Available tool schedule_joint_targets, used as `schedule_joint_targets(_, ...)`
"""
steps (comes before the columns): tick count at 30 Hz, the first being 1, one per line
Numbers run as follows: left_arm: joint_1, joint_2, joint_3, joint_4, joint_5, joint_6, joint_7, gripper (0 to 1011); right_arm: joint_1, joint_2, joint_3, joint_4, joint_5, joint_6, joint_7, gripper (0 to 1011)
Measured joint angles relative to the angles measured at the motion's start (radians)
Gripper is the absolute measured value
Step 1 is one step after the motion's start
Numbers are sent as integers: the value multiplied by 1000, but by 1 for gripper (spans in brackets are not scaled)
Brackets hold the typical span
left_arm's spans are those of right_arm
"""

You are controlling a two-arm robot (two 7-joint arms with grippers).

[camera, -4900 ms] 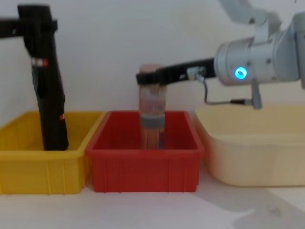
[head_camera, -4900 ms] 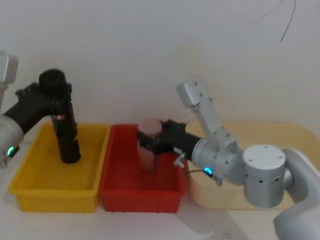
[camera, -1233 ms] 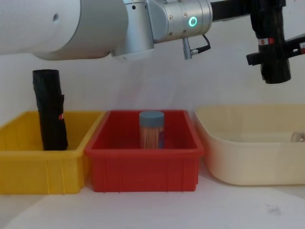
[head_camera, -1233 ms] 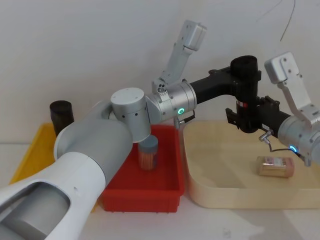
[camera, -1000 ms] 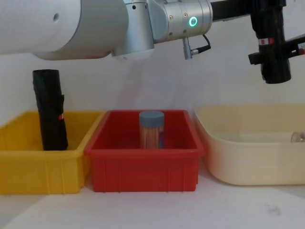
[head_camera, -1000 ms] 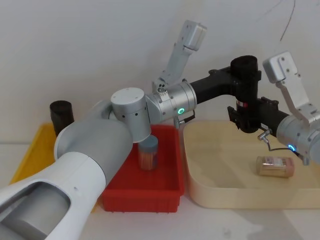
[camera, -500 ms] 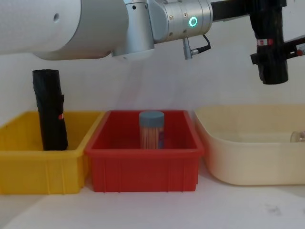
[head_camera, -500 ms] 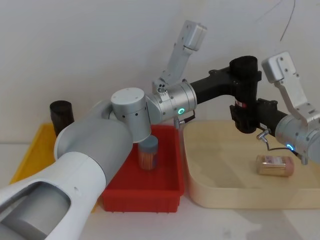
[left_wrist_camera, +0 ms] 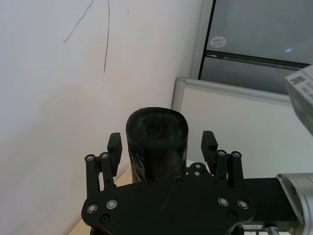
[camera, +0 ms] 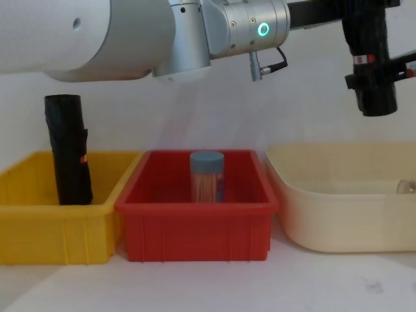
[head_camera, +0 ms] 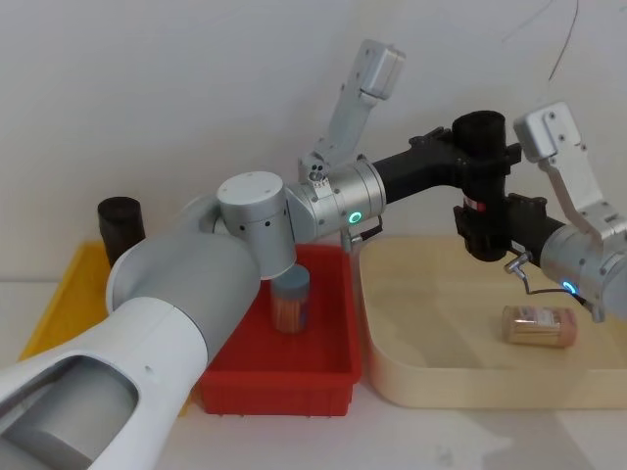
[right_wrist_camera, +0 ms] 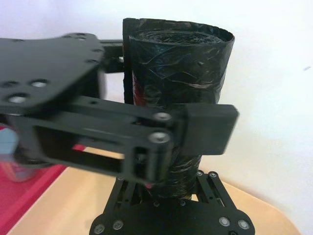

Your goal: Pick up the garbage bag with the one hand and transfer it to the other hand.

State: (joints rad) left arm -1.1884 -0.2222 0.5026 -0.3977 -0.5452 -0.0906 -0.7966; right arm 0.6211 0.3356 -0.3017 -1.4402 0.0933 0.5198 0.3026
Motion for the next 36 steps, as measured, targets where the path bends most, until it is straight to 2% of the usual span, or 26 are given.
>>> schedule_joint_targets(16, 0, 0, 0, 0, 0, 0, 0, 1002, 40, -23, 47, 86, -25, 42, -75, 456)
schedule_joint_targets(19, 0, 0, 0, 0, 0, 0, 0, 1002, 48, -26, 55, 102, -27, 48, -85, 503)
schedule_joint_targets(26, 0, 0, 0, 0, 0, 0, 0, 1001, 60, -32, 66, 127, -32, 56, -100, 727)
schedule_joint_targets(27, 0, 0, 0, 0, 0, 0, 0, 1002, 60, -32, 66, 127, -32, 56, -100, 727)
schedule_joint_targets(28, 0, 0, 0, 0, 0, 0, 0, 1002, 62, -33, 68, 130, -33, 57, -102, 782)
schedule_joint_targets(36, 0, 0, 0, 0, 0, 0, 0, 1002, 68, -35, 74, 143, -35, 62, -110, 992)
